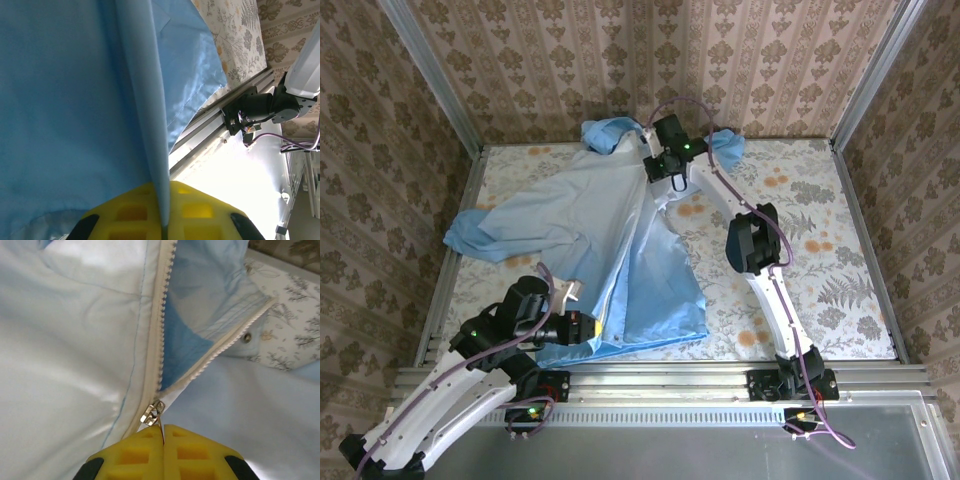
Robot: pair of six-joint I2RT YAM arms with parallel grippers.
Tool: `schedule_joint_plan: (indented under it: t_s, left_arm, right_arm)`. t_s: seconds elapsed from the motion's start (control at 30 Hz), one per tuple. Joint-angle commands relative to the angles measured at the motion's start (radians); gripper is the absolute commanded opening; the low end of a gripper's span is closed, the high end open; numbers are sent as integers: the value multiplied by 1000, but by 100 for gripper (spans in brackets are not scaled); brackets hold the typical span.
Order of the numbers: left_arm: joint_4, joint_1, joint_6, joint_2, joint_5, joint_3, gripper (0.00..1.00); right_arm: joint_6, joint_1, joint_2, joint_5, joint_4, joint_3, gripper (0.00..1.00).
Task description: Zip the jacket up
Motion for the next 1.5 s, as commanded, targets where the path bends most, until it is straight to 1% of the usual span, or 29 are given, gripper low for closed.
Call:
schedule_joint_plan:
  t_s: [0.0, 0.37, 0.6, 0.7, 1.0, 1.13, 1.23, 1.33, 1.47]
  left_arm:
    - [-86, -13, 7, -11, 88, 19, 0]
    - [-93, -11, 6, 24, 63, 17, 0]
    - [-139, 3, -8, 43, 3, 26, 0]
    - [-167, 29, -19, 57, -30, 30, 0]
    - [-212, 159, -3, 135, -110, 51, 0]
    - [-157, 224, 20, 217, -114, 81, 0]
    - [-137, 269, 51, 286, -143, 119, 0]
    - [-116, 363, 96, 333, -132, 138, 0]
    - [-70, 510, 153, 360, -40, 120, 0]
  right_arm:
    - [-1, -73, 20, 76, 74, 71, 0]
    - [-10, -158, 31, 90, 94, 106, 0]
    - [-11, -214, 39, 88, 108, 135, 0]
    - [-3, -236, 48, 82, 108, 151, 0]
    - [-4, -276, 54, 78, 106, 153, 0]
    - [-3, -292, 50, 99, 103, 152, 0]
    - [1, -301, 42, 113, 103, 147, 0]
    - [-7, -307, 33, 125, 101, 141, 0]
    - [-16, -314, -5, 140, 101, 95, 0]
